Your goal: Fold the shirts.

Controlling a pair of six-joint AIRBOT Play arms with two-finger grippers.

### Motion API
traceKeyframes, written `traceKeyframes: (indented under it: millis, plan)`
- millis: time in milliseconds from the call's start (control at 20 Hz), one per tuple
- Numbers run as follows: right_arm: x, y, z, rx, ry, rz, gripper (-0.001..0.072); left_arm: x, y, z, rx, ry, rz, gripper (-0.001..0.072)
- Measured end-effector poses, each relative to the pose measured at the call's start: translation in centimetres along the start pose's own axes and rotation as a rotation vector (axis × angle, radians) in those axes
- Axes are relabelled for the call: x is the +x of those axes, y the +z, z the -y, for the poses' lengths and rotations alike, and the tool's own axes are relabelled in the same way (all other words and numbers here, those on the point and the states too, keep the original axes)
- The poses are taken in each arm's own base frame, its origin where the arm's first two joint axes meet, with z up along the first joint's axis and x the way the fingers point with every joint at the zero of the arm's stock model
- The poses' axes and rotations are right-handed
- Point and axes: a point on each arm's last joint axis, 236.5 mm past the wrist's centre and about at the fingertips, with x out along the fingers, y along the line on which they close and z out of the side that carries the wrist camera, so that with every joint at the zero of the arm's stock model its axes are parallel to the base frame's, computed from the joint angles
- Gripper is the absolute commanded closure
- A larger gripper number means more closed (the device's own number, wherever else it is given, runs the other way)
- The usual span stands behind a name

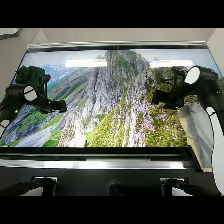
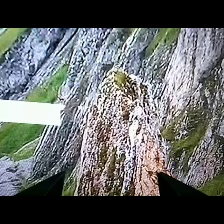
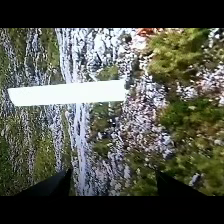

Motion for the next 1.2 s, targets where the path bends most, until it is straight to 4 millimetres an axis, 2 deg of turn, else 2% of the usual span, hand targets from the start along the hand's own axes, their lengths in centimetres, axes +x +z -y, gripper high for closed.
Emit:
traceKeyframes:
  millis: [700, 850, 1050, 1200]
  plan:
    - [0.0, 0.0, 0.0, 0.000, 0.000, 0.001, 0.0084, 0.0, 0.0, 0.0, 0.000, 0.000, 0.000, 0.0001]
    - [0.0, 1.3, -0.3, 0.000, 0.012, 0.056, 0.0085, 0.0, 0.1, 0.0, 0.000, -0.001, 0.005, 0.0001]
    - [-0.2, 3.1, -0.7, 0.000, 0.029, 0.130, 0.0085, 0.2, 1.5, 0.4, -0.004, -0.017, 0.059, -0.0004]
    - [-0.3, 3.5, -0.8, 0.001, 0.034, 0.149, 0.0086, -0.1, 5.1, 0.5, -0.026, -0.045, 0.196, -0.0008]
